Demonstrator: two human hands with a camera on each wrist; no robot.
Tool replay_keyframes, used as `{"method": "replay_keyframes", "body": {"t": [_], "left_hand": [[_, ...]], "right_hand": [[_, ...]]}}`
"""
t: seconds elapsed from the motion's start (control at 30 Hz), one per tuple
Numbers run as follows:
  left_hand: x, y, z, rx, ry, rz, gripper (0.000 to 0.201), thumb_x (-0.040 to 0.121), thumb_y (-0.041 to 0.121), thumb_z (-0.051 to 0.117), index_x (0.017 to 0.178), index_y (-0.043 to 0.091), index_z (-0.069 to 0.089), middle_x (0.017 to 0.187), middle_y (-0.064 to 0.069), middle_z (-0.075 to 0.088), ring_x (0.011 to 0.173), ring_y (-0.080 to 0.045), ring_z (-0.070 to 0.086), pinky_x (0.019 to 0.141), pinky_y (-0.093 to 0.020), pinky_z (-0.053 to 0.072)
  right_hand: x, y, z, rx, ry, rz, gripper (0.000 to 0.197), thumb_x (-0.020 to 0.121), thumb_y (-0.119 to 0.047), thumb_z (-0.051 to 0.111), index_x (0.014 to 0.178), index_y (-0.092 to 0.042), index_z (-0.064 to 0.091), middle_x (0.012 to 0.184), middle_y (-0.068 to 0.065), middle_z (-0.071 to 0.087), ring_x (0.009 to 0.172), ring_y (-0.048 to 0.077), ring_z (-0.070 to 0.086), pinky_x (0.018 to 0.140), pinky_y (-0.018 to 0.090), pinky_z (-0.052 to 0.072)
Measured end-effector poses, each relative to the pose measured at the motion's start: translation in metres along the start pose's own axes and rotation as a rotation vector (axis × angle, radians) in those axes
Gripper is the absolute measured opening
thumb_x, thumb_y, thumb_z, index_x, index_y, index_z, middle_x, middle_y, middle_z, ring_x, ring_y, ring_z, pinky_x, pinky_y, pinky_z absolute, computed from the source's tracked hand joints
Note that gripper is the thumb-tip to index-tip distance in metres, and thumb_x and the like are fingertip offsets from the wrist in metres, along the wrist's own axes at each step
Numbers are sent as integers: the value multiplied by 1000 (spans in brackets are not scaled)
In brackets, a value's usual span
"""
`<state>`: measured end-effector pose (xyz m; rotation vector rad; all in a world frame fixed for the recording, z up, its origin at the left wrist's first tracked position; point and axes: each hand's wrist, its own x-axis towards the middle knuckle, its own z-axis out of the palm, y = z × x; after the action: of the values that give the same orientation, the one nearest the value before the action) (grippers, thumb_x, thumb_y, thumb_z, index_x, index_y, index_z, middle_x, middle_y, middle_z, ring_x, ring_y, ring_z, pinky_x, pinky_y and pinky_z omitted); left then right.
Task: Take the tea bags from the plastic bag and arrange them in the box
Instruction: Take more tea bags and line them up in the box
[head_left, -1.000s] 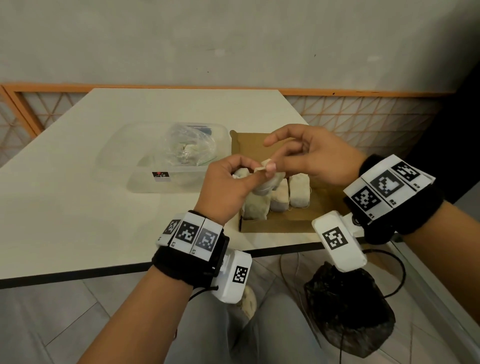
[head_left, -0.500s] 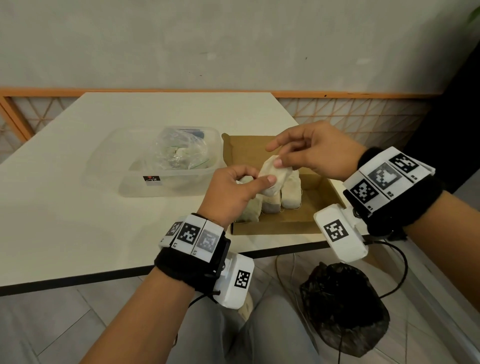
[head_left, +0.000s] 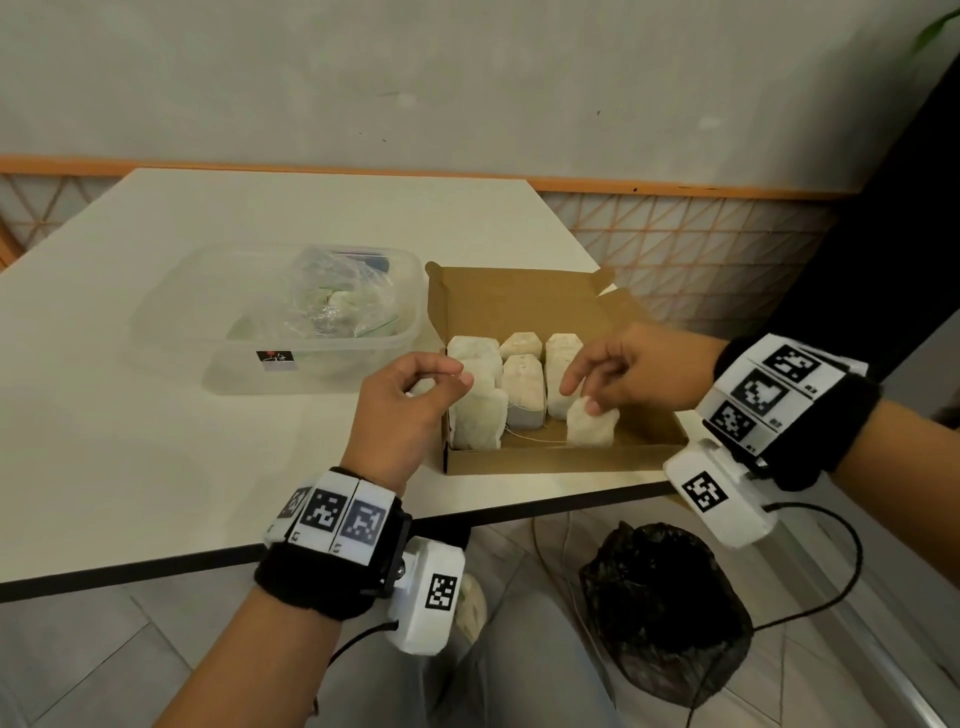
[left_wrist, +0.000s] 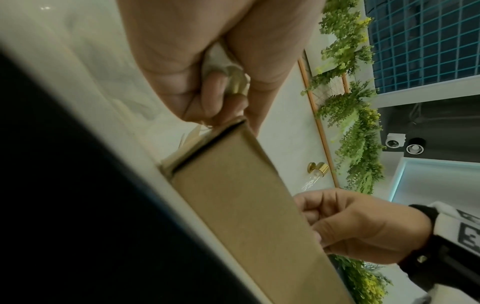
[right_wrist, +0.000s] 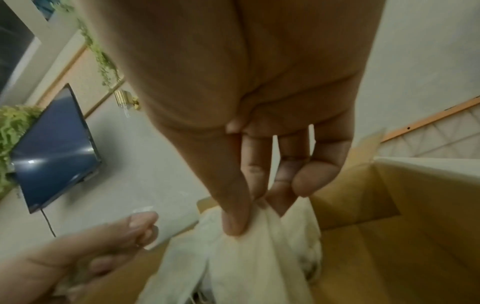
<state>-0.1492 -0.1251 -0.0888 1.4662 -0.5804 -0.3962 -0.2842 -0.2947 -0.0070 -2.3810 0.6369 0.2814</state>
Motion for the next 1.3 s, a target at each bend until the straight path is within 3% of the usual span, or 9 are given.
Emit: {"method": "replay_keyframes", "body": {"t": [0.27,0.53,0.7,0.83,0.9,0.97,1.1,1.17,1.3], "left_hand": [[0,-4,-4,20,-27,-15,12,80,5,72,83,16,68,67,10,59,54,9,51,59,-9,39],[1,-2,-6,12,-17,-61,12,81,9,72,82,21,68,61,19,59,60,6,52,61,-14,39],[1,15,-11,-619,-50,-391,3,87,12,61,85,13,62,74,2,59,61,-6,51,47,-12,39],[-3,31,-7,-1123,-197,-627,24,93,22,50,99,1,61,98,-13,70,96,-23,67,83,-29,54],[-7,37,2,-1093,-228,-663,35,99,28,42,109,-2,59,115,-20,67,111,-29,62,89,-40,51],[-10,41,12,-1036,-253,-681,42,100,36,37,113,1,58,121,-19,64,108,-30,62,84,-45,51],[-15,44,23,-856,-345,-668,52,95,55,33,118,13,56,104,-11,69,88,-24,65,76,-40,53],[-17,41,24,-795,-351,-595,53,96,54,32,119,12,55,98,-11,68,88,-23,65,75,-36,55],[-16,33,18,-615,-345,-509,37,96,34,47,121,9,59,110,-11,65,94,-21,60,79,-31,55]], "right_hand": [[25,10,2,84,167,24,31,78,4,66,103,-14,63,76,-2,63,82,15,59,94,37,46],[26,12,4,102,330,10,39,78,5,65,110,-15,57,93,3,62,84,18,62,90,36,51],[-5,7,8,89,647,-46,27,83,-10,64,107,-21,58,98,-2,60,86,11,58,70,11,43],[-28,-9,47,286,620,-193,21,80,-12,68,97,-24,64,89,-7,63,82,8,61,75,21,52],[-33,-23,67,301,605,-287,21,78,-16,71,97,-24,65,85,-10,62,76,4,59,67,19,51],[-31,-37,82,245,580,-359,26,75,-26,74,100,-24,66,88,-12,61,77,4,58,65,13,46],[-15,-47,95,353,607,-313,31,75,-31,73,104,-21,65,87,-9,63,76,2,58,69,12,47],[-8,-44,91,505,600,-274,17,81,-19,69,97,-22,67,83,-5,67,74,3,60,69,15,49],[-8,-39,80,881,442,-203,10,88,-7,58,89,-7,68,72,7,66,61,10,61,53,17,50]]}}
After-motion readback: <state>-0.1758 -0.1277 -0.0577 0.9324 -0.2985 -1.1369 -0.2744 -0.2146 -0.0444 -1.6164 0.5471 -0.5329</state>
